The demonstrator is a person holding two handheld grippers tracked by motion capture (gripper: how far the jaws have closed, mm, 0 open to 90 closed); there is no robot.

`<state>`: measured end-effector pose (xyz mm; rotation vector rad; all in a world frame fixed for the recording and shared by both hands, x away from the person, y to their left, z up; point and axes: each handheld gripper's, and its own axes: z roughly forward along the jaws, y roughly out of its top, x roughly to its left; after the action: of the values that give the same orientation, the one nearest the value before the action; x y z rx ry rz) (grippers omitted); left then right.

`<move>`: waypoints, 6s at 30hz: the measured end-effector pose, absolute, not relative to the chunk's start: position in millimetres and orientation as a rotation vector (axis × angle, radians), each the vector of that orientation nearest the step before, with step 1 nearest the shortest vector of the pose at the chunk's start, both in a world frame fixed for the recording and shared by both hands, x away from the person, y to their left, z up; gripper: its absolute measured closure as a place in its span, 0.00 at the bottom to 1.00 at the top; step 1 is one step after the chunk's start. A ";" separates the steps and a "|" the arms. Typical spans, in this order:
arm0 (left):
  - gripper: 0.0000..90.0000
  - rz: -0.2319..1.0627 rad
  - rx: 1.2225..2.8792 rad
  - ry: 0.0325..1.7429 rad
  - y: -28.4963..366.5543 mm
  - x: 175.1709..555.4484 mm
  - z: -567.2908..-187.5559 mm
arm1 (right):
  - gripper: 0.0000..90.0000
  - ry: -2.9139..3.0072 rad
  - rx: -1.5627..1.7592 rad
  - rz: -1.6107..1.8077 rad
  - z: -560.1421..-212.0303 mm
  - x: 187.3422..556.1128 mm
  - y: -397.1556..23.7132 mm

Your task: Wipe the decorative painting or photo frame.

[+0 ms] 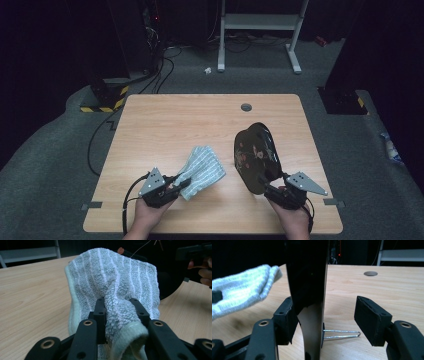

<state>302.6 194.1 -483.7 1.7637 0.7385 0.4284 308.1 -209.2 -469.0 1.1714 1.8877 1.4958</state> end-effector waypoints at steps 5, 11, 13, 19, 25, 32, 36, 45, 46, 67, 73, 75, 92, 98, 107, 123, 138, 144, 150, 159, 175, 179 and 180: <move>0.79 0.427 1.753 0.770 187.8 307.9 -478.9 | 0.39 1.899 1.139 1.481 -470.7 309.0 -208.0; 0.79 0.496 1.795 0.800 174.7 311.0 -465.9 | 0.42 1.897 1.104 1.509 -474.9 309.1 -209.7; 0.79 0.522 1.783 0.837 171.3 315.6 -461.6 | 0.43 1.898 1.093 1.519 -475.9 308.3 -210.4; 0.79 0.660 1.829 0.865 152.9 332.5 -450.9 | 0.47 1.898 1.046 1.522 -478.4 307.2 -212.6; 0.79 0.721 1.839 0.844 134.8 339.9 -441.4 | 0.44 1.885 1.097 1.530 -476.8 303.6 -212.7; 0.79 0.753 1.822 0.822 120.7 353.1 -434.9 | 0.46 1.864 1.126 1.494 -479.2 304.7 -211.6; 0.79 0.757 1.809 0.802 112.8 357.5 -433.0 | 0.49 1.875 1.140 1.490 -482.3 307.0 -210.5; 0.79 0.718 1.789 0.722 94.8 348.4 -421.6 | 0.55 1.881 1.110 1.502 -483.3 306.9 -208.2; 0.79 0.704 1.785 0.712 92.9 346.6 -420.4 | 0.57 1.882 1.114 1.510 -483.3 306.7 -208.2; 0.79 0.586 1.757 0.616 66.2 332.4 -409.6 | 0.62 1.900 1.129 1.562 -479.4 304.3 -209.1; 0.79 0.600 1.757 0.630 68.5 334.6 -410.4 | 0.57 1.924 1.137 1.542 -485.8 296.4 -208.4; 0.79 0.600 1.757 0.630 69.2 334.8 -410.4 | 0.55 1.929 1.136 1.535 -486.8 296.2 -206.5; 0.79 0.594 1.750 0.636 72.7 333.8 -411.0 | 0.83 1.905 1.139 1.536 -488.6 299.0 -209.0; 0.79 0.579 1.746 0.633 68.9 333.8 -409.9 | 0.86 1.911 1.147 1.540 -487.7 306.3 -213.7; 0.79 0.562 1.759 0.595 51.1 338.5 -402.8 | 0.86 1.937 1.123 1.528 -486.3 313.6 -213.9; 0.79 0.483 1.763 0.421 3.9 329.4 -370.8 | 0.86 1.962 1.107 1.534 -486.3 315.3 -214.9; 0.79 0.640 1.766 0.568 36.2 379.4 -366.5 | 0.86 1.976 1.089 1.533 -485.6 314.8 -213.6; 0.79 0.648 1.765 0.607 41.7 390.7 -366.6 | 0.86 1.968 1.092 1.537 -486.0 314.5 -213.2; 0.79 0.592 1.741 0.550 31.7 373.8 -362.9 | 0.86 1.972 1.085 1.538 -486.0 314.8 -212.1; 0.79 0.490 1.694 0.471 8.8 346.4 -359.3 | 0.86 1.969 1.089 1.539 -486.7 315.1 -210.8; 0.79 0.611 1.712 0.577 32.5 384.7 -360.9 | 0.86 1.973 1.087 1.538 -486.0 315.7 -211.1; 0.79 0.629 1.723 0.615 40.2 394.9 -364.9 | 0.86 1.970 1.085 1.535 -486.1 315.5 -210.7; 0.79 0.628 1.721 0.620 41.9 396.6 -365.9 | 0.86 1.970 1.086 1.534 -486.1 315.4 -210.6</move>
<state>396.6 41.9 -365.9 1.7210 0.6202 0.6284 315.4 -210.6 -486.1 1.0857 1.9700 1.5345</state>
